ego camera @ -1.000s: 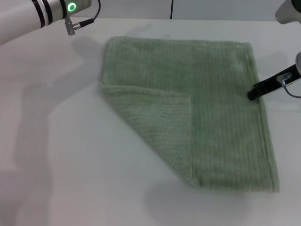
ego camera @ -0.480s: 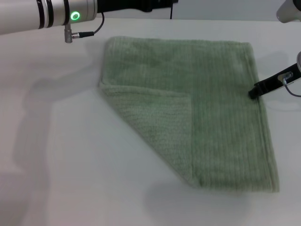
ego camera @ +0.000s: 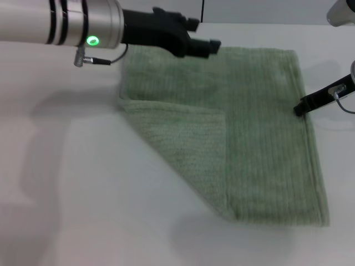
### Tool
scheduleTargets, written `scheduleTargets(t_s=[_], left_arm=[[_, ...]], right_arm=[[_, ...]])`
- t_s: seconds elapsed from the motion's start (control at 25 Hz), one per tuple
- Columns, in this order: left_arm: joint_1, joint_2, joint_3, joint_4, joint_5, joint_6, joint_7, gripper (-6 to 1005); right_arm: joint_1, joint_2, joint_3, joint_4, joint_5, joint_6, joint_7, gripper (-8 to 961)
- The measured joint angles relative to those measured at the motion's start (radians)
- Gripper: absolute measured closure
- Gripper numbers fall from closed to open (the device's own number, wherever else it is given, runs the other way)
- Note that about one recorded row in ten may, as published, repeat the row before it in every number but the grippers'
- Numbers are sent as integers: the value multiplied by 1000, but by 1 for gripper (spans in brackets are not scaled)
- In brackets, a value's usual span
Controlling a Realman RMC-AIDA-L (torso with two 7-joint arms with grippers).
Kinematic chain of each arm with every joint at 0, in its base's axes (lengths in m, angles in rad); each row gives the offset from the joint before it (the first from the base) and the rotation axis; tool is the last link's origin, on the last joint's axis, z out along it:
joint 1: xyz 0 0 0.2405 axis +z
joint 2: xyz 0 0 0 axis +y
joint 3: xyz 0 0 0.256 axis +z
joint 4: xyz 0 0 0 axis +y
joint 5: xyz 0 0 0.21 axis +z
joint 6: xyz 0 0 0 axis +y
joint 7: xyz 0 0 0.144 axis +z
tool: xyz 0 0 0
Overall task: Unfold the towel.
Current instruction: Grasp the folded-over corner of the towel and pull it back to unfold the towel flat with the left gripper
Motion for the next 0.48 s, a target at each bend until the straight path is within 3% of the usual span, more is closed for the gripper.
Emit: scheduleTargets(t_s=[0.16, 0.48], left_arm=[[-7, -4, 96, -1, 31, -16, 8, 241], [-25, -11, 198, -6, 82, -52, 9, 241]], right_arm=[[0, -1, 0, 0, 0, 2, -1, 955], [0, -3, 0, 4, 0, 7, -7, 955]])
